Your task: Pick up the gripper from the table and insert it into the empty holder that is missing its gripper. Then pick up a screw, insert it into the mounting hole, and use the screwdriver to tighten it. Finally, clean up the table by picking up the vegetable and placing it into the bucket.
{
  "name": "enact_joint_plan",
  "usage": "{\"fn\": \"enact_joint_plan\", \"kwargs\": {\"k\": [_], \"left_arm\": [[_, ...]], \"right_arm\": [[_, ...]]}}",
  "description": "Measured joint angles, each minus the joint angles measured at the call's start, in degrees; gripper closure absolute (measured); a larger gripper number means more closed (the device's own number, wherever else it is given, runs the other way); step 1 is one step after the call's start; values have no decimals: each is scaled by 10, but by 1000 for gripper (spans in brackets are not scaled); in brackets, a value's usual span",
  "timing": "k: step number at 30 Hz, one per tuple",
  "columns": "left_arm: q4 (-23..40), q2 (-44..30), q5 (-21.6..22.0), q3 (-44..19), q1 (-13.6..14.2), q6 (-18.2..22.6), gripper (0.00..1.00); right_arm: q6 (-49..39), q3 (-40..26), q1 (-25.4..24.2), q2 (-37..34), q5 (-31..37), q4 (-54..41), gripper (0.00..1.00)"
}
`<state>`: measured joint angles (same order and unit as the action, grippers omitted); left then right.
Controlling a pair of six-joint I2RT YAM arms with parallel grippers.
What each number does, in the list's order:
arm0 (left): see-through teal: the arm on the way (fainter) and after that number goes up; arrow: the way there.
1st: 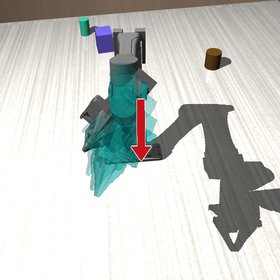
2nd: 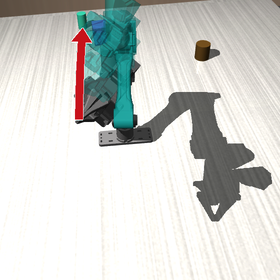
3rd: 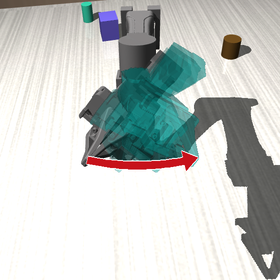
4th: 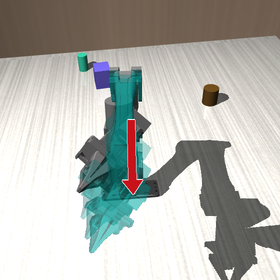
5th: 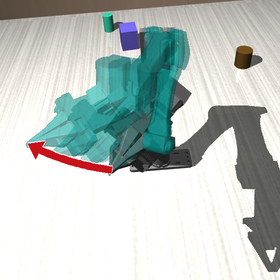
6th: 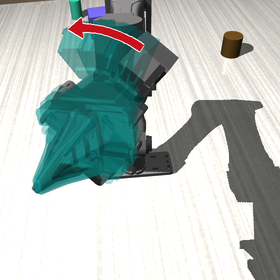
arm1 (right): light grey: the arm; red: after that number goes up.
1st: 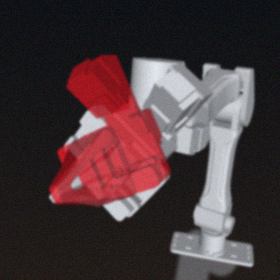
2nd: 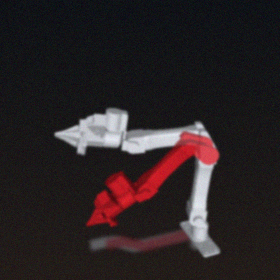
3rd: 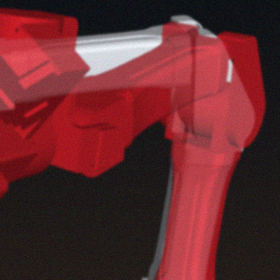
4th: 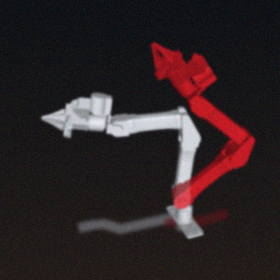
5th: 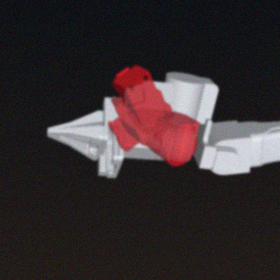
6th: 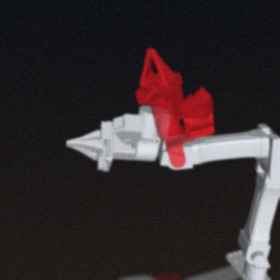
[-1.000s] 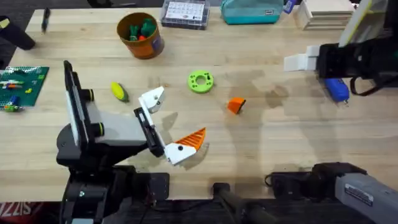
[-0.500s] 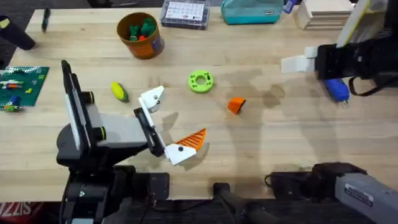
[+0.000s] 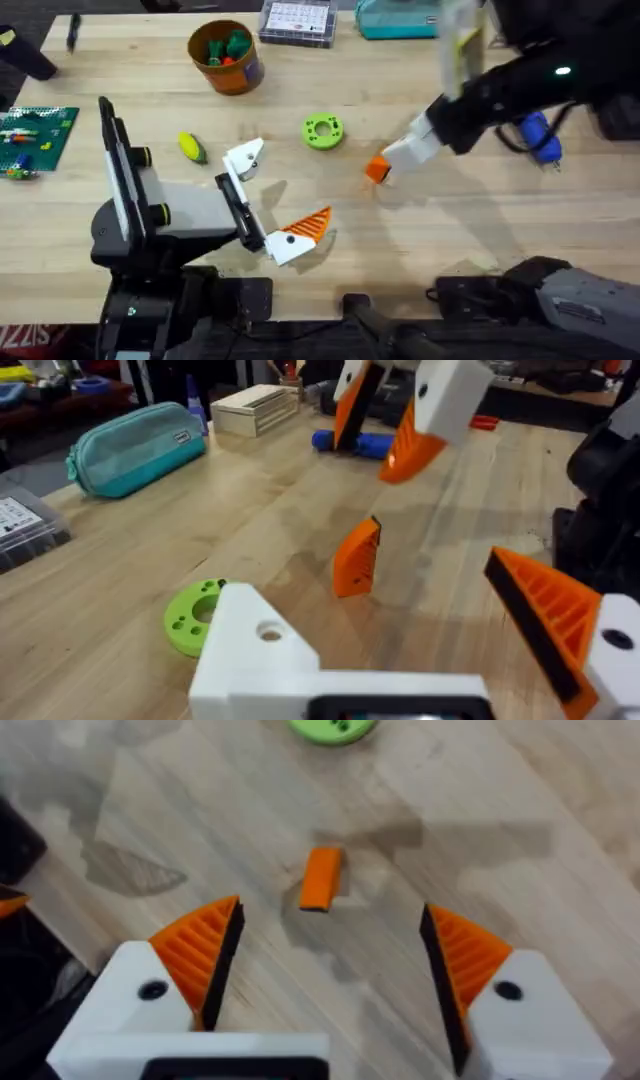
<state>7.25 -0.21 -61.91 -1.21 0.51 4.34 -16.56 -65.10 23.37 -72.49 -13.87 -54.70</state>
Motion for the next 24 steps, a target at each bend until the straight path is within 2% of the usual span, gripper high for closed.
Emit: {"fn": "enact_joint_plan", "kwargs": {"k": [7, 13, 24], "left_arm": [[0, 0, 0, 0, 0, 0, 6], [0, 0, 0, 0, 0, 0, 6], [0, 0, 0, 0, 0, 0, 6]], "right_arm": [[-29, 0, 46, -94, 15, 1, 8], [-40, 0, 65, -160, 30, 4, 8], [-45, 0, 85, -181, 69, 5, 18]]}}
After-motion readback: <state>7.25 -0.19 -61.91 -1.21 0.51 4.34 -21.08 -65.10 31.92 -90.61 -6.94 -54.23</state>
